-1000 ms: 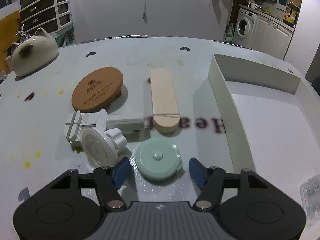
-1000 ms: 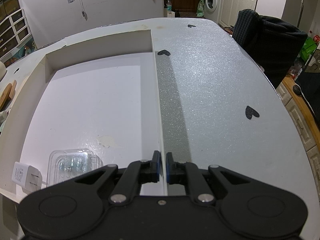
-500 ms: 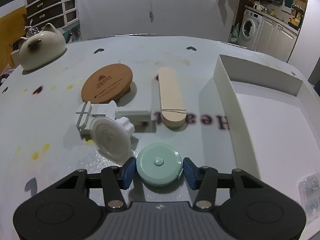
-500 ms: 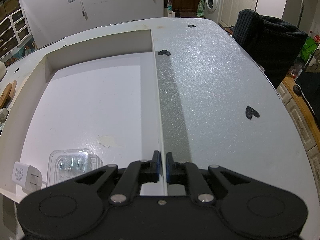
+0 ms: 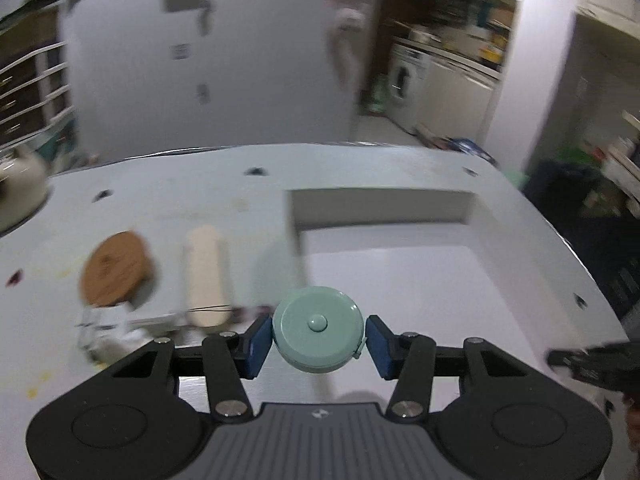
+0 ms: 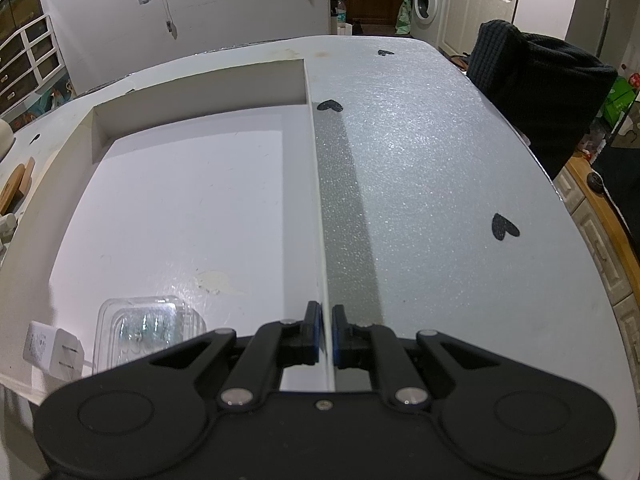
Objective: Organize rigid objects
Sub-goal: 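Carry the tape measure with the left gripper into the tray and release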
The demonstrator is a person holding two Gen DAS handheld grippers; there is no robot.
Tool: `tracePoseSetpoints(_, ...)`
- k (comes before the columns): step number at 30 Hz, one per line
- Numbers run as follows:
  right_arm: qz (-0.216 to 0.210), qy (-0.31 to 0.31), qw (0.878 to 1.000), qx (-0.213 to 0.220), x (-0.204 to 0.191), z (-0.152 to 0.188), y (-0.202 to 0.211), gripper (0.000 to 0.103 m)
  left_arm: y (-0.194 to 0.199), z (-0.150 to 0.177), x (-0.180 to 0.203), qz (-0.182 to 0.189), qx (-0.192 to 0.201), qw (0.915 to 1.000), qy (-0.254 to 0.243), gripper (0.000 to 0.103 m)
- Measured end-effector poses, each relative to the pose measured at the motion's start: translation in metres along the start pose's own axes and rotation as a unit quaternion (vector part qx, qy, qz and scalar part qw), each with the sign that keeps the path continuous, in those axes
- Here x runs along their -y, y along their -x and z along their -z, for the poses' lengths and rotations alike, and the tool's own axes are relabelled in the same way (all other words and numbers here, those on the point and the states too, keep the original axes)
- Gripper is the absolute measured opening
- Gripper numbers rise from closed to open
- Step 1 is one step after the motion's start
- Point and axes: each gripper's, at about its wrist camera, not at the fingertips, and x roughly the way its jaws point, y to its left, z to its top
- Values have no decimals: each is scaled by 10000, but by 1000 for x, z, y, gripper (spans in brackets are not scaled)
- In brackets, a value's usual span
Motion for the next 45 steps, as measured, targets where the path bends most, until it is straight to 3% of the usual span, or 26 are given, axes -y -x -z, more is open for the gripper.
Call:
tracePoseSetpoints(6, 1, -8, 10000, 2, 0, 0, 0, 7, -25, 4, 41, 385, -384, 9973, -496, 52)
tracePoseSetpoints(11, 20, 7, 10000, -7, 1, 0, 0, 7, -46, 9, 59, 497, -663, 9936, -764, 52)
tracePoseSetpoints(21, -7, 14, 10000, -8, 3, 0, -1, 7, -70, 20, 66, 385, -1014, 9898, -919, 53)
tracePoseSetpoints(23, -5, 15, 10000, -8, 2, 0, -1, 7, -71, 21, 64, 347, -1069, 9897, -892, 69)
tracePoseSetpoints(24, -6, 15, 10000, -8, 2, 0, -1, 7, -70, 22, 64, 344, -1057, 9899, -879, 72)
tracePoseSetpoints(27, -6, 11, 10000, -7, 2, 0, -1, 7, -68, 23, 62, 414, -1063, 9901, -817, 74)
tracePoseSetpoints(29, -5, 14, 10000, -8, 2, 0, 0, 7, -66, 23, 62, 441, -1049, 9903, -800, 82)
tracePoseSetpoints(40, -5, 14, 10000, -7, 2, 0, 0, 7, -43, 26, 59, 675, -950, 9905, -724, 101)
tracePoseSetpoints(45, -7, 13, 10000, -7, 2, -1, 0, 7, -23, 27, 60, 789, -810, 9901, -830, 103)
